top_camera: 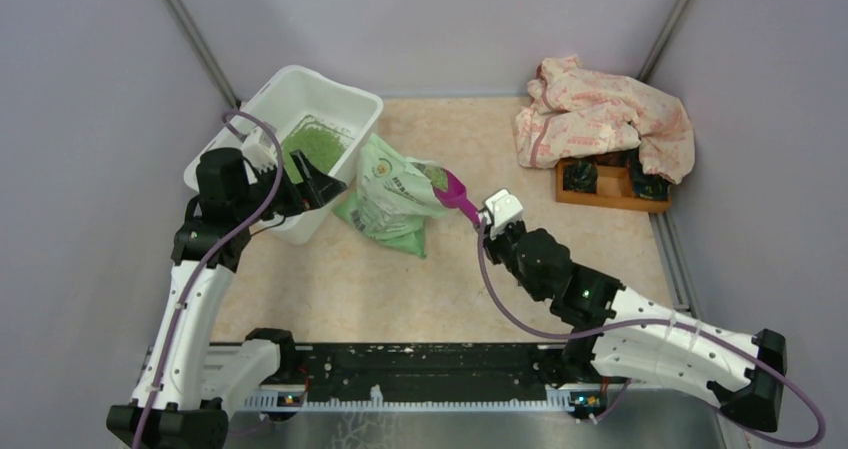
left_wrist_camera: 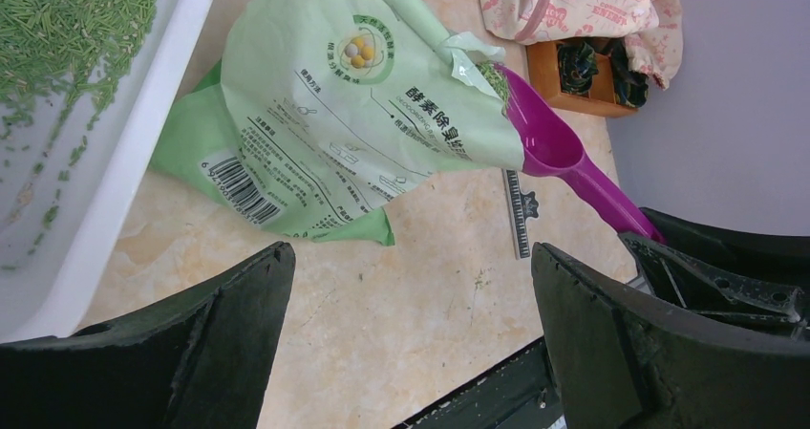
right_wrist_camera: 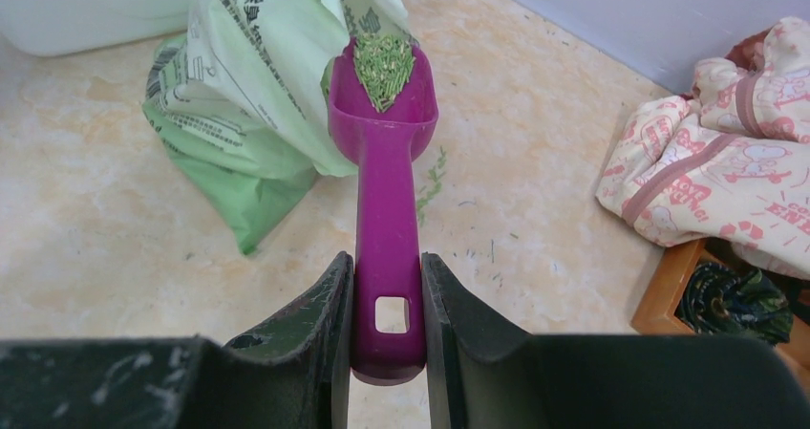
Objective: Fill the litter box with clean litter
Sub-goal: 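Scoop the cat litter from the cat litter bag, then pour the cat litter into the litter box.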
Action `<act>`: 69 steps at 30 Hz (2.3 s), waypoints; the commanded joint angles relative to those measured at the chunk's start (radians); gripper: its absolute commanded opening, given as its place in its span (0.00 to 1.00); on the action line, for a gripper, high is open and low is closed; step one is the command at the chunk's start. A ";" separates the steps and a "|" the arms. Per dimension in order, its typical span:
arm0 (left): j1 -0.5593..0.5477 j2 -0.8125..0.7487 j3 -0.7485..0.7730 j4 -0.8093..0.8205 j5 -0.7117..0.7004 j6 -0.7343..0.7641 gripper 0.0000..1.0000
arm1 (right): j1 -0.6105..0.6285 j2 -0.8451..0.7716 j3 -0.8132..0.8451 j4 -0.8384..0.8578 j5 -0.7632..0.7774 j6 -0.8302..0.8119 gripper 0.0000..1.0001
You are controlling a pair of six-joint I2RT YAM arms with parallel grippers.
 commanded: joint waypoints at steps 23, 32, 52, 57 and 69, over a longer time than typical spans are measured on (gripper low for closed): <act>-0.006 -0.008 -0.002 0.024 -0.004 0.004 0.99 | 0.134 -0.176 -0.304 0.416 0.186 0.012 0.00; -0.006 -0.012 -0.003 0.019 -0.006 0.004 0.99 | 0.161 -0.187 -0.426 0.626 0.184 -0.033 0.00; -0.006 -0.012 0.027 -0.015 -0.064 0.020 0.99 | 0.191 -0.123 -0.212 0.604 0.112 -0.169 0.00; -0.002 -0.038 0.015 -0.036 -0.168 0.009 0.99 | 0.191 -0.025 -0.102 0.592 0.059 -0.215 0.00; 0.093 -0.134 0.011 -0.128 -0.289 0.011 0.99 | 0.054 0.442 0.474 0.358 -0.242 -0.140 0.00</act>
